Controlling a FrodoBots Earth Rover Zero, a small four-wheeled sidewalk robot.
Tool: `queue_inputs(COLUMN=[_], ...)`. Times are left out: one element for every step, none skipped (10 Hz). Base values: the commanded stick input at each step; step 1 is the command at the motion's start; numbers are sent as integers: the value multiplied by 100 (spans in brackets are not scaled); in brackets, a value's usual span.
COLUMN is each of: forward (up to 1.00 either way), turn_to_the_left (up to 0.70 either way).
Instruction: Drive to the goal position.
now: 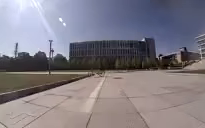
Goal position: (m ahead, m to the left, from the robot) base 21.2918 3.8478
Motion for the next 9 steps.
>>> queue_inputs(forward=[6,6,6,6,6,6,6,6,6], turn_to_the_left=[0,0,0,0,0,0,0,0,0])
